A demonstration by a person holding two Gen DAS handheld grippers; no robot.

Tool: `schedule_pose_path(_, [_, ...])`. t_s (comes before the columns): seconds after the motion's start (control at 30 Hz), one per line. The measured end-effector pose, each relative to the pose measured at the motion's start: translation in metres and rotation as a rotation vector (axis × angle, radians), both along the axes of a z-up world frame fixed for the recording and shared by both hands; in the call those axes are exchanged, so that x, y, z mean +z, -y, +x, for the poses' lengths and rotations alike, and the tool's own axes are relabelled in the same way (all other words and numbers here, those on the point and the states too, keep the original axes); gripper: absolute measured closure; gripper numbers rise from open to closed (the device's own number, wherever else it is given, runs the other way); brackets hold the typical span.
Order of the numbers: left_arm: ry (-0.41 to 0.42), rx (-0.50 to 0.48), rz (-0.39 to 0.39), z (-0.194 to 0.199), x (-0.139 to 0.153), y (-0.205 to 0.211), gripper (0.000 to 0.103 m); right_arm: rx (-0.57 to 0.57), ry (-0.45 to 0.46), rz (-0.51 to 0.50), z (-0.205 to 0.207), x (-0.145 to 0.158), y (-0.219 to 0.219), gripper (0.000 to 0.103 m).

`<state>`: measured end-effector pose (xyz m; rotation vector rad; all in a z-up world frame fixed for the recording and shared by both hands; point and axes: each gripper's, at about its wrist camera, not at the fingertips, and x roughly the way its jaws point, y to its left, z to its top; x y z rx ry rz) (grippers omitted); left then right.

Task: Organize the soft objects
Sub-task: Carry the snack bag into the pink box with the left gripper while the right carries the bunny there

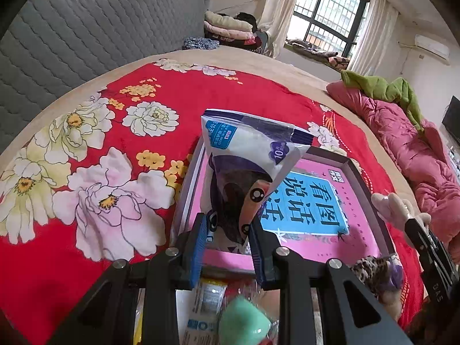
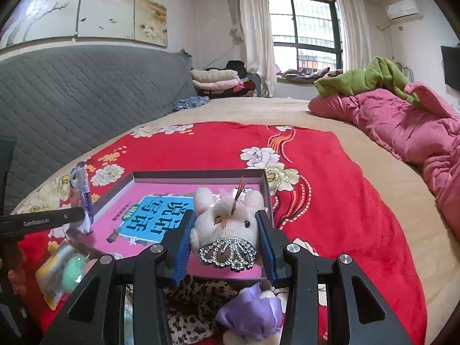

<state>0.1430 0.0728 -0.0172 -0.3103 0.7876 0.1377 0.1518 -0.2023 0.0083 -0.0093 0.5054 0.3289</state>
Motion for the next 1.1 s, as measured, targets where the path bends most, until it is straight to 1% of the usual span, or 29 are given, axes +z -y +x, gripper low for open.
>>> schedule_pose_path(0.17, [-0.025,-0.008,0.011,0.012,-0.005,0.004,0.074,0.008,-0.007,-0.007,0.009,-0.005,-0.002,0.060])
schedule_pose_path(0.27, [-0.049,-0.034,0.021,0.018,-0.009,0.010,0.074,0.011,-0.011,-0.019,0.015,-0.008,-0.003,0.060])
schedule_pose_path(0.33, [-0.071,-0.035,0.039,0.021,-0.013,0.013,0.074,0.008,-0.023,-0.031,0.022,-0.011,-0.003,0.060])
schedule_pose_path(0.4, [-0.090,-0.041,0.041,0.023,-0.017,0.015,0.074,0.009,-0.042,-0.032,0.026,-0.016,-0.004,0.060])
schedule_pose_path(0.53, [-0.101,-0.050,0.052,0.026,-0.020,0.018,0.074,0.014,-0.074,-0.043,0.033,-0.023,-0.006,0.060])
schedule_pose_path(0.63, [-0.106,-0.054,0.055,0.027,-0.020,0.018,0.073,0.028,-0.094,-0.068,0.036,-0.027,-0.012,0.060])
schedule_pose_path(0.73, [-0.115,-0.056,0.068,0.028,-0.020,0.019,0.073,0.035,-0.120,-0.130,0.037,-0.035,-0.020,0.060])
schedule_pose_path(0.87, [-0.125,-0.058,0.079,0.029,-0.020,0.019,0.073,0.046,-0.151,-0.174,0.039,-0.045,-0.026,0.060])
schedule_pose_path(1.1, [-0.148,-0.053,0.089,0.029,-0.019,0.016,0.072,0.039,-0.194,-0.157,0.042,-0.052,-0.022,0.058])
